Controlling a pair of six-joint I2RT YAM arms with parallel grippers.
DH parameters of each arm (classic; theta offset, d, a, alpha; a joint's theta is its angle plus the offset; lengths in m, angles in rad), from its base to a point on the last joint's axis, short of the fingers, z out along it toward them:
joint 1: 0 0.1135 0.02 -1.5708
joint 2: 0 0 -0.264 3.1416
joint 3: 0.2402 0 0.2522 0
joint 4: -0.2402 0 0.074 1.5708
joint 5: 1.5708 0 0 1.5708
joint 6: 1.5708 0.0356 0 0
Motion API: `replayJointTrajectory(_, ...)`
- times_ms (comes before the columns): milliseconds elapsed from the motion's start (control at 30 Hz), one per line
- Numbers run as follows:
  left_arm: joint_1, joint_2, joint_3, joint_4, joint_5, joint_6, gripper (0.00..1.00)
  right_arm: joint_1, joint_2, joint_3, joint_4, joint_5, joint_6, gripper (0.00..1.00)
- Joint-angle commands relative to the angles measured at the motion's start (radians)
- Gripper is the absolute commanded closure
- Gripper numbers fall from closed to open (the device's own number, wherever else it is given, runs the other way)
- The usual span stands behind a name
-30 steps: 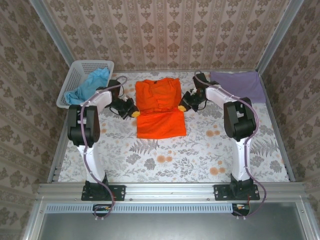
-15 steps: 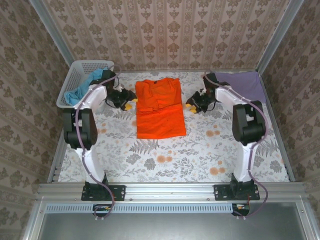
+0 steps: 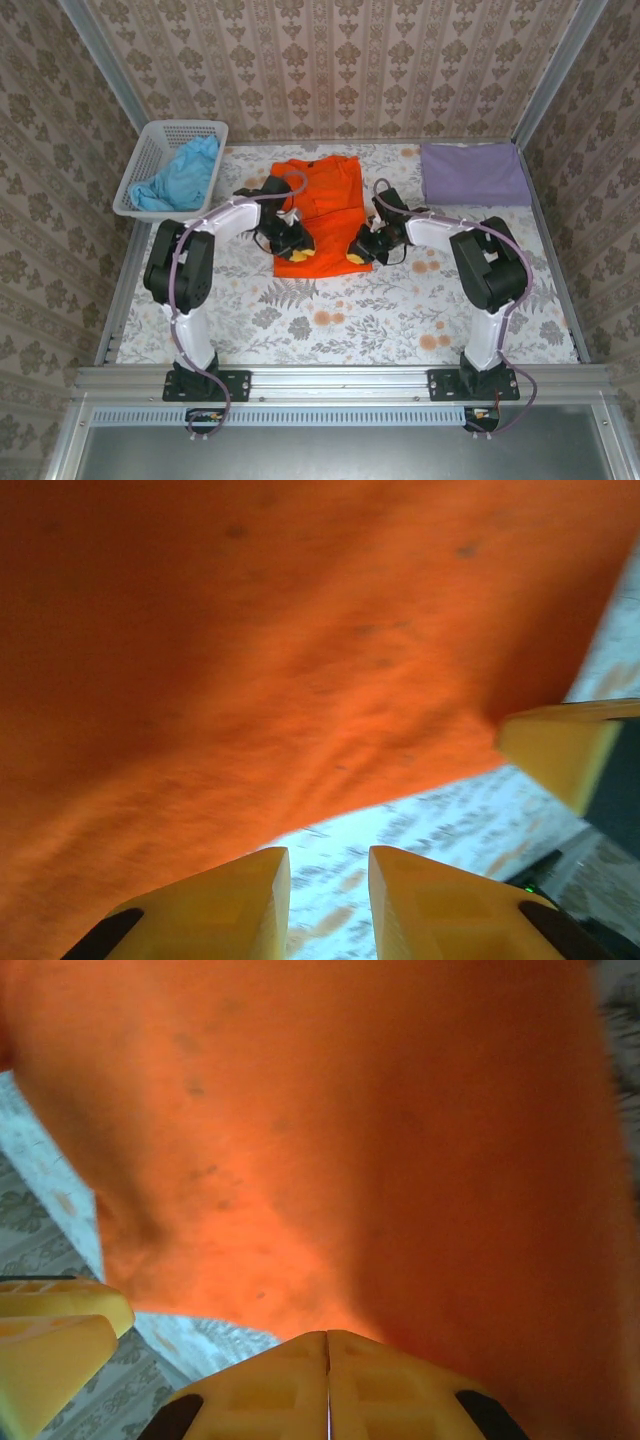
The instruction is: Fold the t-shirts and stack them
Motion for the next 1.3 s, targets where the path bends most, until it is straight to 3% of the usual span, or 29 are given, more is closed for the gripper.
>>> replayJointTrajectory(0,0.011,0.021,-0.048,-0.002,-0.088,0.072,0.73,0.0,0.038,-0.016,0.016,0.03,-0.014,0.91)
replayJointTrajectory(200,0.01,-0.034,-0.201,-0.029,-0.188,0.133,0.72,0.006,0.021,-0.149,0.004,0.051,-0.069,0.92)
replayJointTrajectory(567,0.011,-0.214,-0.426,-0.056,-0.222,0.116,0.67,0.049,-0.134,-0.427,0.018,0.039,-0.117,0.89)
replayJointTrajectory(700,0.01,-0.278,-0.407,-0.112,-0.22,0.105,0.59,0.102,-0.216,-0.434,-0.001,0.03,-0.115,0.8)
replayJointTrajectory(833,0.034,-0.337,-0.315,-0.183,-0.236,0.087,0.41,0.111,-0.33,-0.419,-0.019,0.027,-0.108,0.69)
replayJointTrajectory(933,0.054,-0.346,-0.213,-0.211,-0.231,0.079,0.39,0.094,-0.406,-0.389,-0.02,0.037,-0.097,0.63)
replayJointTrajectory(1000,0.058,-0.318,-0.134,-0.203,-0.201,0.075,0.4,0.06,-0.43,-0.371,0.015,0.033,-0.06,0.62)
replayJointTrajectory(1100,0.053,-0.23,-0.049,-0.149,-0.095,0.059,0.53,0.008,-0.411,-0.331,0.048,0.055,-0.019,0.65)
replayJointTrajectory(1167,0.041,-0.166,-0.01,-0.097,-0.027,0.035,0.61,-0.021,-0.362,-0.288,0.035,0.089,-0.014,0.71)
replayJointTrajectory(1267,0.019,-0.07,0.019,-0.018,-0.016,0.014,0.67,-0.034,-0.24,-0.203,0.056,0.071,-0.006,0.8)
